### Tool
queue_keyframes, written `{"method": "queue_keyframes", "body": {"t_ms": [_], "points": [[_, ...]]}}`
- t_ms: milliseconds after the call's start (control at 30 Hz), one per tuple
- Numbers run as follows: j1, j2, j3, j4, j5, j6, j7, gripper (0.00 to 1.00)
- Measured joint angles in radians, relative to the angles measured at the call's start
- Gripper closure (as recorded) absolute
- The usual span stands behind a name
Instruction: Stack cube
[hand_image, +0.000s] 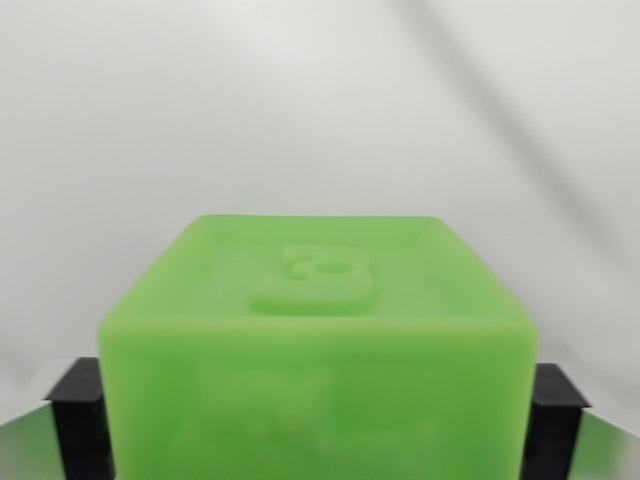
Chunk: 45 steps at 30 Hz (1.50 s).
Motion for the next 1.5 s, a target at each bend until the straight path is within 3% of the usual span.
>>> {"method": "queue_keyframes", "body": {"t_ms": [1000,1500], "points": [[0.0,-0.001,0.0,0.0,0.0,-0.001,0.0,1.0],[0.01,-0.047,-0.011,-0.013,0.0,-0.03,0.001,1.0]]}}
